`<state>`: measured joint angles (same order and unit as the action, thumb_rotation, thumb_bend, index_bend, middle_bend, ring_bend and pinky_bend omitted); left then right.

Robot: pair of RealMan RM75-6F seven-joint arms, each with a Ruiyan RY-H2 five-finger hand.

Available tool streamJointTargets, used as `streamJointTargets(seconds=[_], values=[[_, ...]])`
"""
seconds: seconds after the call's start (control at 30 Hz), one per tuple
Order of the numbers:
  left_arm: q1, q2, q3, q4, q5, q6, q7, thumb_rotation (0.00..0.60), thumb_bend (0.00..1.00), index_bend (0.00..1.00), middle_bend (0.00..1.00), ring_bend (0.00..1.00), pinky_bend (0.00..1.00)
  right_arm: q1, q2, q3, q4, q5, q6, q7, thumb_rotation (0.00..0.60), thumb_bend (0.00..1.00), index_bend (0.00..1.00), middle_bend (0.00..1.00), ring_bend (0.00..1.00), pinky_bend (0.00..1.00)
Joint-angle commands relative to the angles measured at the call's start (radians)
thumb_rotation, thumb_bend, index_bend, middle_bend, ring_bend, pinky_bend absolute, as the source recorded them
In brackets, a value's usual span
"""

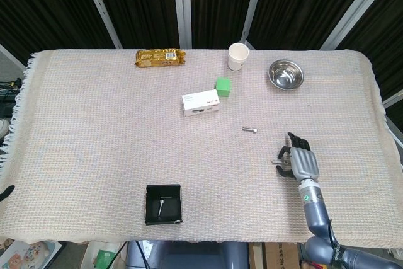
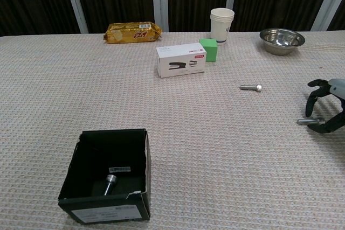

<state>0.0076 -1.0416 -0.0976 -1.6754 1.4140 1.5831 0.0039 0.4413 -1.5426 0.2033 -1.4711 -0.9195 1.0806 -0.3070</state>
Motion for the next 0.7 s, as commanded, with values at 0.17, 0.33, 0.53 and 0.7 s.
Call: streamJointTargets(seconds=[0.17,0.33,0.53,0.7], values=[[0.0,-0.001,0.0,0.001,0.0,0.0,0.002,0.6,0.04,0.05,0.01,0.0,0.12,0.006,-0.01,-0.001,0.016,0.009,-0.012,0.003,0.6,0.33,0.54,0.0,0.0,0.0],[-0.001,-0.002,-0.001,0.0,0.0,0.0,0.004,0.6,0.04,0.05,0.01,0.0,0.12,0.01,-0.015,-0.001,0.02,0.008,-0.015,0.003,0.6,0.33,0.55,0.0,0.0,0.0],[-0.001,-0.003,0.0,0.0,-0.001,0.0,0.006,0.6,0.04,0.05,0.01,0.0,0.12,0.014,-0.019,-0.001,0.021,0.014,-0.018,-0.001,0.6,0.34,0.57,0.0,0.0,0.0],[-0.002,-0.003,-0.001,0.0,-0.001,-0.001,0.009,0.6,0.04,0.05,0.01,0.0,0.12,0.018,-0.023,0.0,0.023,0.021,-0.024,-0.002,0.6,0.34,0.57,0.0,0.0,0.0]])
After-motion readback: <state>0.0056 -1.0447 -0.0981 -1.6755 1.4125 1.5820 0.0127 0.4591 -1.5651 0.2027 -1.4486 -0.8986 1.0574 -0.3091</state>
